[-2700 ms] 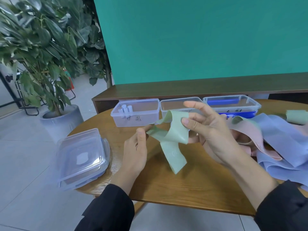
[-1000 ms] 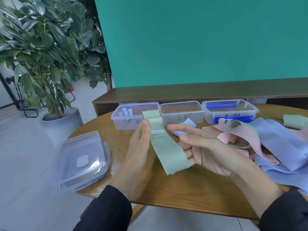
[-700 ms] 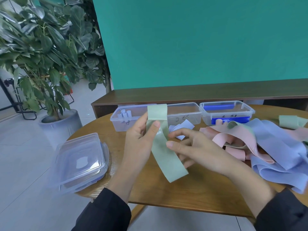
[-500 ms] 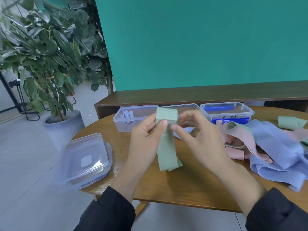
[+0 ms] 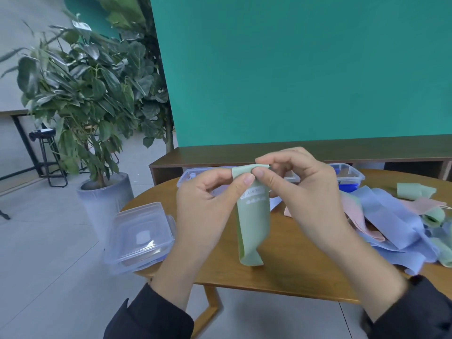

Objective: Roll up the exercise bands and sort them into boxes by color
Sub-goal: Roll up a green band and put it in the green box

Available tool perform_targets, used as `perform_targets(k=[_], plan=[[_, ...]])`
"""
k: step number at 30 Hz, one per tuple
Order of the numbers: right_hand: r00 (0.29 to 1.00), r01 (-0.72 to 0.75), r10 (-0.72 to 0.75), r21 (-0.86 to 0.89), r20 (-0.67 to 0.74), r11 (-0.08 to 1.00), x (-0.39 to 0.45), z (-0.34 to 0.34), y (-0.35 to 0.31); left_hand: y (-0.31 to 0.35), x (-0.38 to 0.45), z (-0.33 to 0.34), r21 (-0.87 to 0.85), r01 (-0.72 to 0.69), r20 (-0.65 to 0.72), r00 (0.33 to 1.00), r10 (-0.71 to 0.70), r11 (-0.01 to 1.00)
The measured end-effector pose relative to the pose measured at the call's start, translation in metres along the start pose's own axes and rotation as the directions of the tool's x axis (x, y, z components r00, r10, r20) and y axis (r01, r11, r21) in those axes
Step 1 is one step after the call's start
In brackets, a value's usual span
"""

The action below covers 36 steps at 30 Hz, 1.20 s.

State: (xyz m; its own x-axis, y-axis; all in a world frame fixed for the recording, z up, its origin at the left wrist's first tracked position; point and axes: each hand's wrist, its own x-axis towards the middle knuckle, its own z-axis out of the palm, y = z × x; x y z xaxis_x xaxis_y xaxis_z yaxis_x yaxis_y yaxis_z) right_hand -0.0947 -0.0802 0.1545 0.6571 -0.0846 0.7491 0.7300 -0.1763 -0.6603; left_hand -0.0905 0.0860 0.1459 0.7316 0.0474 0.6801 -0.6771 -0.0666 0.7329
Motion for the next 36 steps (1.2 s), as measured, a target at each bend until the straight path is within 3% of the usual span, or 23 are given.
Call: perform_targets(k=[3, 6, 10, 15, 20, 28, 33, 36], plan=[[0.999, -0.037, 0.036, 0.061, 0.012, 0.997, 0.006, 0.001, -0.017, 0.004, -0.005, -0.003, 0.003, -0.072, -0.175, 0.982, 0.071, 0.997], [0.995, -0.102, 0.097, 0.155, 0.036, 0.983, 0.012, 0.001, -0.027, 0.006, -0.009, -0.004, -0.125, -0.053, -0.189, 0.982, 0.029, 0.991], [0.988, -0.155, 0.152, 0.146, 0.031, 0.977, 0.023, 0.004, -0.023, -0.005, -0.013, -0.002, -0.241, 0.185, 0.121, 0.98, -0.16, 0.953], [0.968, -0.249, 0.25, 0.132, 0.011, 0.959, 0.046, 0.01, 0.008, -0.04, -0.026, 0.003, -0.297, 0.557, 0.45, 0.798, -0.401, 0.776], [0.947, -0.319, 0.321, 0.065, -0.029, 0.946, 0.075, 0.013, 0.053, -0.064, -0.033, 0.003, -0.294, 0.675, 0.581, 0.689, -0.434, 0.677], [0.883, -0.455, 0.466, 0.133, -0.064, 0.881, 0.114, 0.019, 0.109, -0.086, -0.039, 0.003, -0.187, 0.777, 0.655, 0.555, -0.513, 0.601], [0.865, -0.497, 0.501, 0.099, -0.014, 0.862, 0.121, 0.023, 0.145, -0.099, -0.045, 0.005, -0.354, 0.841, 0.538, 0.541, -0.646, 0.41], [0.852, -0.523, 0.523, 0.085, 0.024, 0.848, 0.115, 0.029, 0.165, -0.102, -0.052, 0.004, -0.364, 0.859, 0.495, 0.505, -0.707, 0.359]])
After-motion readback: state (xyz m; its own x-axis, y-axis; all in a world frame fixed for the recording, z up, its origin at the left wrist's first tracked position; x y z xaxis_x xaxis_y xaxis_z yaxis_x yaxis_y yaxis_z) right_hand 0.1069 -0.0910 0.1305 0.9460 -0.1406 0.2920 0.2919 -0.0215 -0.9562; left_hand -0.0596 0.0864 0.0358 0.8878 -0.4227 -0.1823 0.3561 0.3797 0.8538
